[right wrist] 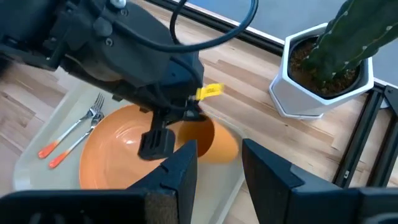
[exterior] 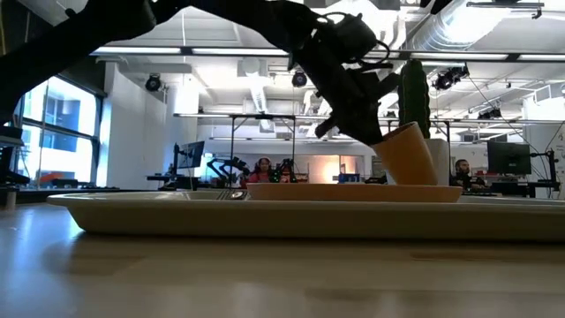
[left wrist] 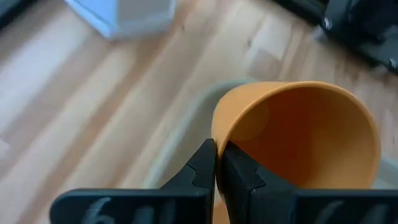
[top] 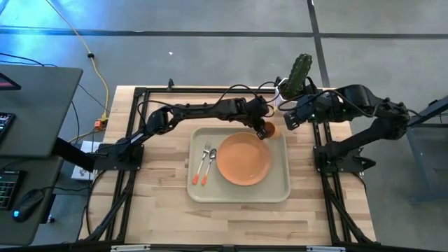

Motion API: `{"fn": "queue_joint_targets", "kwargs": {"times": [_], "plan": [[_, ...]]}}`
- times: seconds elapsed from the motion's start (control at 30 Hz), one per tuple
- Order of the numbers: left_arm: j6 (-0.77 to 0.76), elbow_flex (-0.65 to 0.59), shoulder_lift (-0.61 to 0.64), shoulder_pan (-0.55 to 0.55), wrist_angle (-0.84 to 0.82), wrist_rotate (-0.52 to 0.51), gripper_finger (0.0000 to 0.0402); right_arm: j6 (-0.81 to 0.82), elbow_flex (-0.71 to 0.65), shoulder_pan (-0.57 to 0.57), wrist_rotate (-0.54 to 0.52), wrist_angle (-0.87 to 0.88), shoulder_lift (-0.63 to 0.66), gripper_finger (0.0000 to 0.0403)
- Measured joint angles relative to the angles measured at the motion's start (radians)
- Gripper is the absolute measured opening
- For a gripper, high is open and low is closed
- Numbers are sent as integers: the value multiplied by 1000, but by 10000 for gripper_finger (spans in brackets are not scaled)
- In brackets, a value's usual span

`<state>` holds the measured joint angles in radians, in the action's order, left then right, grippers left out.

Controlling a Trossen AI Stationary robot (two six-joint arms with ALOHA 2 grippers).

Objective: Pick and place plate/cup/fork/spoon on tray
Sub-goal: Put the orange cup on the light brown serving tray to the top right of orange plate

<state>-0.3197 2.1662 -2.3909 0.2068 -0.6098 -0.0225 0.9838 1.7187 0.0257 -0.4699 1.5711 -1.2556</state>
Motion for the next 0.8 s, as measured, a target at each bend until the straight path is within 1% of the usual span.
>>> {"fn": "queue_joint_targets", "kwargs": {"times": [0.17, 0.43, 0.8], "plan": [[16, 0, -2, 3, -12, 41, 7, 2, 0, -5, 9, 0, 0, 119], [27, 0, -2, 3, -37, 65, 11, 15, 0, -6, 11, 0, 0, 119], [35, 0, -3, 4, -39, 65, 84, 33, 0, -6, 15, 0, 0, 119]]}}
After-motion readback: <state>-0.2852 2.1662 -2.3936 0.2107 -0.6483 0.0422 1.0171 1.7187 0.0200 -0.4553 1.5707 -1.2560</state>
